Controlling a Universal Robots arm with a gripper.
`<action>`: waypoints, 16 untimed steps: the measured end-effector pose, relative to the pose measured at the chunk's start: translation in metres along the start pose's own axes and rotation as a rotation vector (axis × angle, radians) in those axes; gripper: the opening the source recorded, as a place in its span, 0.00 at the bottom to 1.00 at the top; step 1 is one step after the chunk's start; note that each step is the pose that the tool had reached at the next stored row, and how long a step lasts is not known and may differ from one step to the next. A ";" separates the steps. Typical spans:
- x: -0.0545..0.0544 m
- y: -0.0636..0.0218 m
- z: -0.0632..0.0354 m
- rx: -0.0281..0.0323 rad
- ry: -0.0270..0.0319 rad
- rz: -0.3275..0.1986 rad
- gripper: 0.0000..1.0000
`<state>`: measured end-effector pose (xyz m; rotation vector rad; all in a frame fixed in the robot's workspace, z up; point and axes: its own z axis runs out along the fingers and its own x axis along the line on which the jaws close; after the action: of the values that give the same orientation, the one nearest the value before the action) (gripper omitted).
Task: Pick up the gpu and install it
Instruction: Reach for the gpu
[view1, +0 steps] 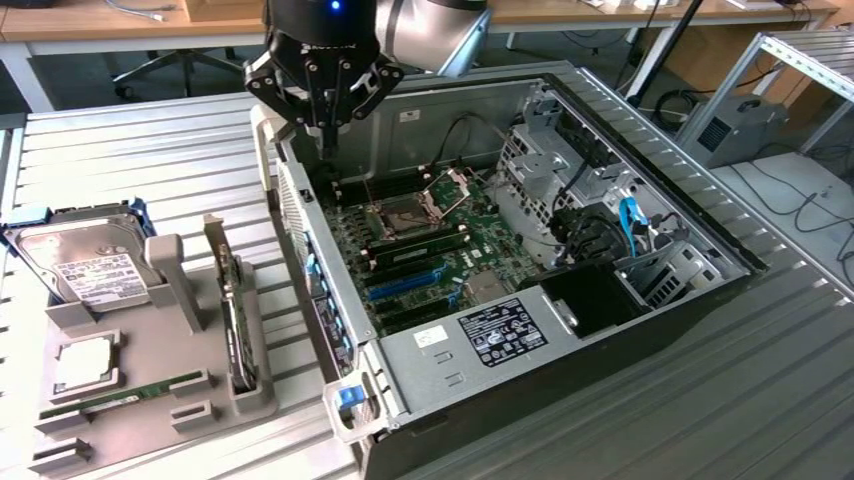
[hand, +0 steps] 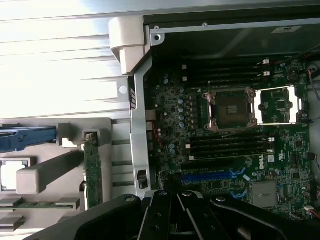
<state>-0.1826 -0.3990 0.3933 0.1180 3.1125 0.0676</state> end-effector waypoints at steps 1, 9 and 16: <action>0.000 0.0000 0.0000 0.0000 0.0000 0.000 0.11; 0.003 -0.0002 -0.0001 -0.0001 0.0000 0.000 0.11; 0.005 -0.0003 -0.0001 0.0000 0.0000 0.000 0.11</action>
<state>-0.1874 -0.3989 0.3933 0.1180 3.1125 0.0677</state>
